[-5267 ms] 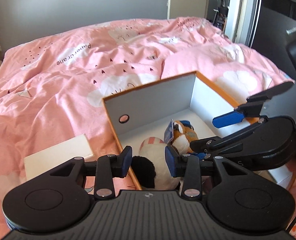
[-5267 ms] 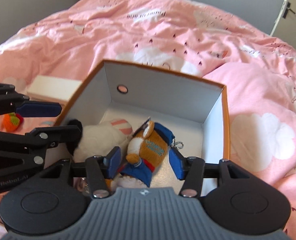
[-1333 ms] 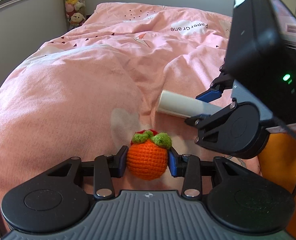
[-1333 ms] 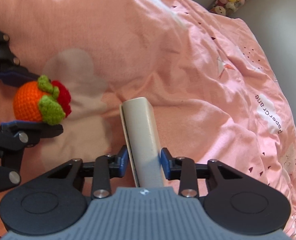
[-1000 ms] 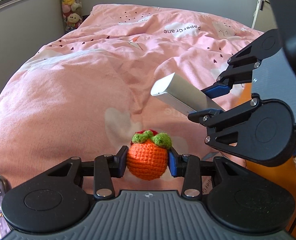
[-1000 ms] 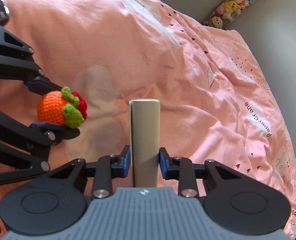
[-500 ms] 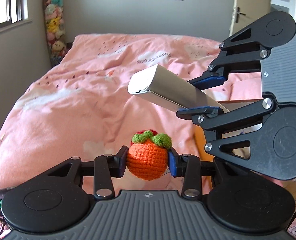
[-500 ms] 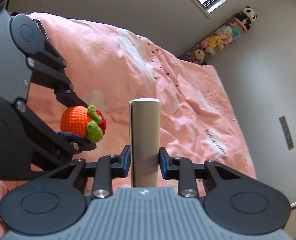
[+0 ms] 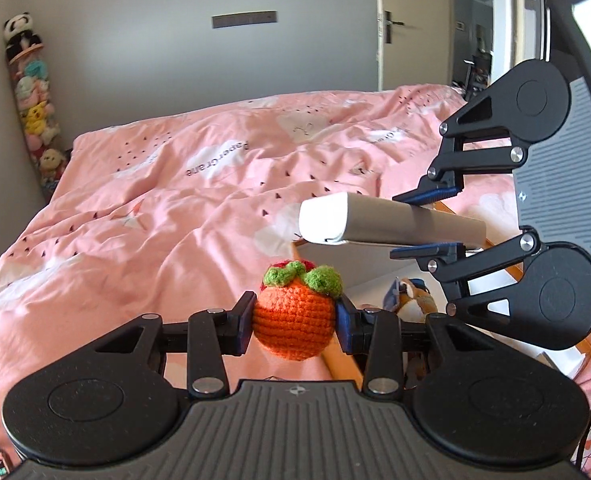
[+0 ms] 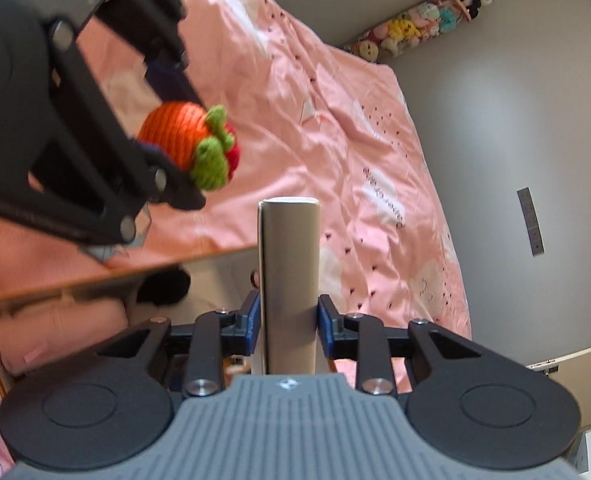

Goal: Organize objects
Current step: 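Lift the cream box with the right tool toward the orange box, then lower the cream box upright into the orange box with the right tool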

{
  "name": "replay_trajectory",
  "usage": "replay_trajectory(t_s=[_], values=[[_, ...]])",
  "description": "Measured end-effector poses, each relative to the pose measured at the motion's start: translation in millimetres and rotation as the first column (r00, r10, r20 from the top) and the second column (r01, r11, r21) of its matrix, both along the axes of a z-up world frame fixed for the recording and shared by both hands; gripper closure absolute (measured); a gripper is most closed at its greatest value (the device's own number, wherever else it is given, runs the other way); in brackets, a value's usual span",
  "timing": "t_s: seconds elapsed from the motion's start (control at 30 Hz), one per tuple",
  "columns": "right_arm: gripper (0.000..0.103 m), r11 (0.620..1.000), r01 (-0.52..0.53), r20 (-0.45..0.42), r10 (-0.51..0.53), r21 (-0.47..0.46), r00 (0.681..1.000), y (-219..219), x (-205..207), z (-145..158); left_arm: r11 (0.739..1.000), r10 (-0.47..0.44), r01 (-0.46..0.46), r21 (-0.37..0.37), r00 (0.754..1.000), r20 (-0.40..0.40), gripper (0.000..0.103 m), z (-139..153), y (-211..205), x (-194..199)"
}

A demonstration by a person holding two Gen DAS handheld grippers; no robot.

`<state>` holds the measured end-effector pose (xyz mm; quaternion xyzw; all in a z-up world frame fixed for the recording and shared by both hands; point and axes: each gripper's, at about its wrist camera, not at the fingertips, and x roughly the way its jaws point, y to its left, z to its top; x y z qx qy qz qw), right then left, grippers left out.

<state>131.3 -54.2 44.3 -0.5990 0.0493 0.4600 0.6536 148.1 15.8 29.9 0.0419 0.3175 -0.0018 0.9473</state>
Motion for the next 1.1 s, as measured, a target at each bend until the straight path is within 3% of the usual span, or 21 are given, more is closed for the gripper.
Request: replay_trajectory(t_s=[0.53,0.9,1.1], values=[[0.073,0.991,-0.010,0.019,0.012,-0.133,1.000,-4,66,-73,0.995,-0.030,0.034,0.089,0.998,-0.048,0.058,-31,-30,50],[0.072,0.977,-0.054,0.038,0.064,-0.204,0.997,14,93,-112,0.997,-0.010,0.017,0.082,0.996,-0.085,0.057,-47,-27,72],[0.072,0.974,-0.086,-0.009,0.086,-0.208,0.996,25,103,-117,0.997,-0.010,0.017,0.081,0.996,-0.090,0.057,-49,-25,76]])
